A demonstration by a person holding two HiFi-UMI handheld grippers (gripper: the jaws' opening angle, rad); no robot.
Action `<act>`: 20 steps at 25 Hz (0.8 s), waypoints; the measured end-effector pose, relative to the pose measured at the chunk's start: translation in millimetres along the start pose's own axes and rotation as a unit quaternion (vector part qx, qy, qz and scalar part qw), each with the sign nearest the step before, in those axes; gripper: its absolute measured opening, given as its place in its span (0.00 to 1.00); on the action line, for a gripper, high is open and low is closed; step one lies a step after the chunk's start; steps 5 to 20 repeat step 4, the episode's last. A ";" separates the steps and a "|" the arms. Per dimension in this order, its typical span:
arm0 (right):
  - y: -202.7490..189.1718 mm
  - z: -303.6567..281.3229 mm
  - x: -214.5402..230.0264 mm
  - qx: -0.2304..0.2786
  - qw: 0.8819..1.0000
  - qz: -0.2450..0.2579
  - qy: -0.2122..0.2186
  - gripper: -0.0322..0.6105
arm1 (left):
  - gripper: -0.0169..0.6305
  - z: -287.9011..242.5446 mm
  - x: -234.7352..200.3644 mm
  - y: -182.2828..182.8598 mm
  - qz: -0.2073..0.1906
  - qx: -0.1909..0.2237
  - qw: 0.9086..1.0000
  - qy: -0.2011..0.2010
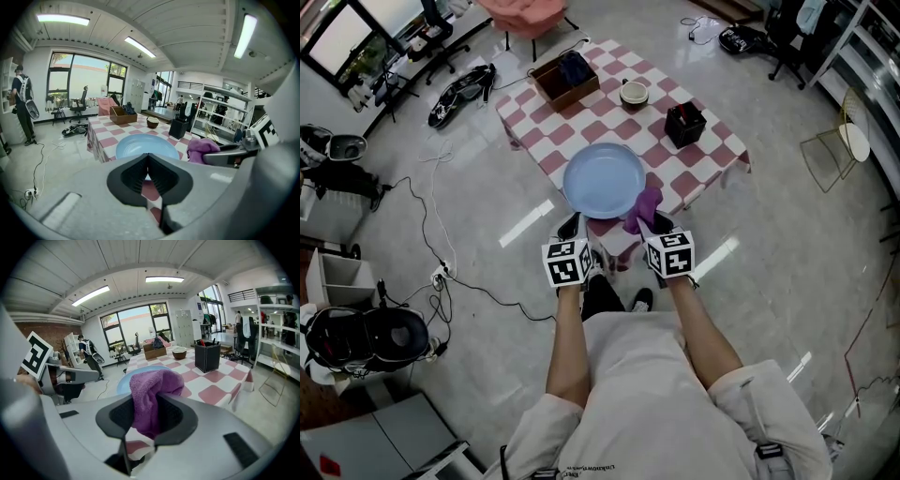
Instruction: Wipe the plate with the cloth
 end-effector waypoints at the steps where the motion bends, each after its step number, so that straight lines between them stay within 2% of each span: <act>1: 0.5 0.5 -0.4 0.001 1.000 0.001 0.000 0.24 | 0.04 1.0 -0.9 -0.3 0.000 0.000 1.000 0.001; 20: 3.7 0.9 -2.4 0.004 1.000 0.006 0.000 0.24 | 0.04 3.1 -4.7 -0.3 0.003 0.002 1.000 0.002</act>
Point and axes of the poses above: the fingertips, and each gripper's own axes: z backward along the fingers, x to its right, y out of its top, the point moved 3 cm from there along z, backward along the fingers, and after that the axes turned 9 degrees about y, right-handed, at the moved point
